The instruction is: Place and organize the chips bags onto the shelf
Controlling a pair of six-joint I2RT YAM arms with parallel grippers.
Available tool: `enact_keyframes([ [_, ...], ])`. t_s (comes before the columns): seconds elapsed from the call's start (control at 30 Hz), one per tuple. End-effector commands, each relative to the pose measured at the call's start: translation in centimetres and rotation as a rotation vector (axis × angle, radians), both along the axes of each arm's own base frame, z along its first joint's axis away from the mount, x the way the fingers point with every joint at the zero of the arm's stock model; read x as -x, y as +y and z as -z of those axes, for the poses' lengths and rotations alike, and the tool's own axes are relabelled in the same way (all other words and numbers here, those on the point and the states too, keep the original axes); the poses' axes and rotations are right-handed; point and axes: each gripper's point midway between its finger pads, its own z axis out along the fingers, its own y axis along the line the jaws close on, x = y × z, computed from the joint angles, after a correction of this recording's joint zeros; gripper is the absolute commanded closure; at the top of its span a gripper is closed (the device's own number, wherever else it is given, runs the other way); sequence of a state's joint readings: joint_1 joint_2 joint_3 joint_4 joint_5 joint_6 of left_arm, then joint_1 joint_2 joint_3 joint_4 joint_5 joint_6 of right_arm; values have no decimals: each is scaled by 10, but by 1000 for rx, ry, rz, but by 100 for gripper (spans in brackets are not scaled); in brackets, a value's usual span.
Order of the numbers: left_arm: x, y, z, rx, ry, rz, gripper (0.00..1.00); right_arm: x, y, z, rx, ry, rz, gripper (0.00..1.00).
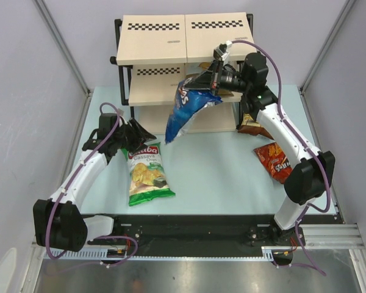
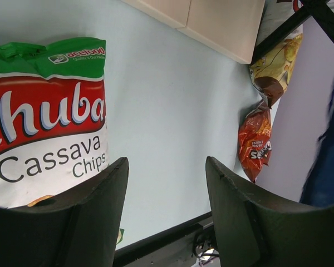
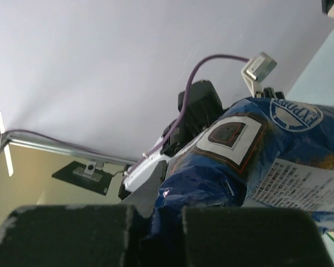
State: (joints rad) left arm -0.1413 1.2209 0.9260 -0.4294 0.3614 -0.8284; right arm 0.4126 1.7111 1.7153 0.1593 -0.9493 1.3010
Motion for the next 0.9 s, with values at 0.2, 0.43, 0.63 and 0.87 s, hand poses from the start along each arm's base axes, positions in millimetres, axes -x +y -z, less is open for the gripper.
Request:
enact_keyframes([
  [0.2, -11, 3, -10, -9, -51, -2, 37, 86, -34, -73, 23, -282, -229, 100],
  [0.43, -13, 2, -8, -11, -44, -1, 37, 99, -58, -147, -81, -531, -185, 100],
  [0.63, -20, 1, -14, -9, -61, 1, 37, 67, -86, -211, -226, -745, -6, 100],
  [0.87, -30, 1, -24, -9, -83, -3, 37, -32, -116, -211, -311, -729, 312, 100],
])
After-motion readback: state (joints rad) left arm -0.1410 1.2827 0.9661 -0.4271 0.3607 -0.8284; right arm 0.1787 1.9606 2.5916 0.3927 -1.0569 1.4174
